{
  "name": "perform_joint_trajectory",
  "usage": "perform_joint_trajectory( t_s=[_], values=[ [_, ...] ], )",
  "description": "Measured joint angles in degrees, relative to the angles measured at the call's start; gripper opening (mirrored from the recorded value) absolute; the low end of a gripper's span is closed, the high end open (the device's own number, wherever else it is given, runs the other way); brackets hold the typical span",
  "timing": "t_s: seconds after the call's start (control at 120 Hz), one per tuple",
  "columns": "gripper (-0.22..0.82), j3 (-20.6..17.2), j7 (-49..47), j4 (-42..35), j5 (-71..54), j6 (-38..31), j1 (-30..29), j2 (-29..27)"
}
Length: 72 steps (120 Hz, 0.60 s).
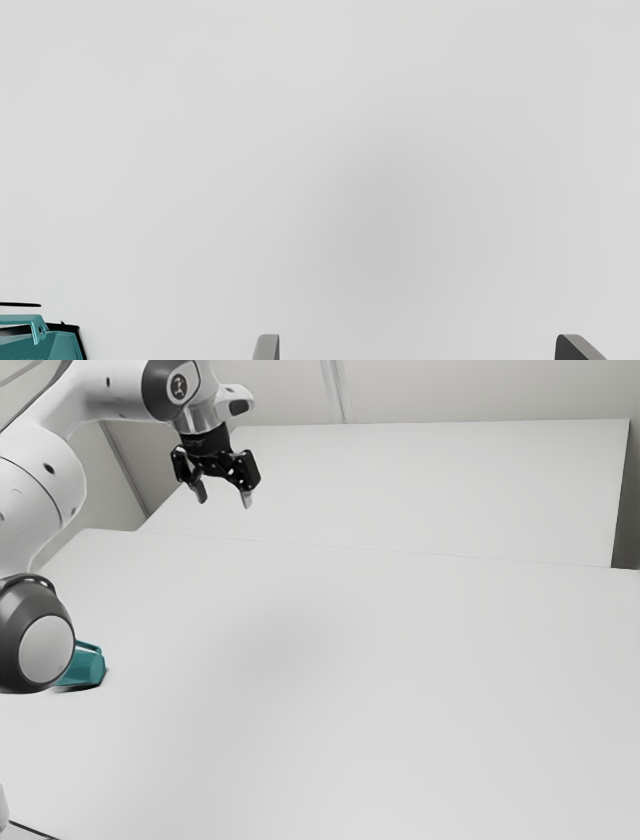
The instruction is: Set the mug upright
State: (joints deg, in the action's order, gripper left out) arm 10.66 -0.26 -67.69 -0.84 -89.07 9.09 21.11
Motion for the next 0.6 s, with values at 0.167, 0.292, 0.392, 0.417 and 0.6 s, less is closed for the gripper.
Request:
perform_joint_trajectory(
  t_s=[0.167, 0.292, 0.392, 0.417, 0.6],
  values=[
    [0.6, 0.2, 0.1, -0.6, 0.3, 0.2, 0.2, -0.4],
    [0.6, -0.1, 0.1, -3.1, 1.8, 0.9, -0.8, -0.8],
    [0.6, -0.1, 1.5, -3.4, 2.4, 2.0, -5.4, -0.6],
    [0.6, 0.0, 2.0, -3.4, 2.5, 2.5, -6.6, -0.5],
    [0.6, 4.5, 6.7, -8.1, 2.7, 4.2, -10.3, -3.0]
  ],
)
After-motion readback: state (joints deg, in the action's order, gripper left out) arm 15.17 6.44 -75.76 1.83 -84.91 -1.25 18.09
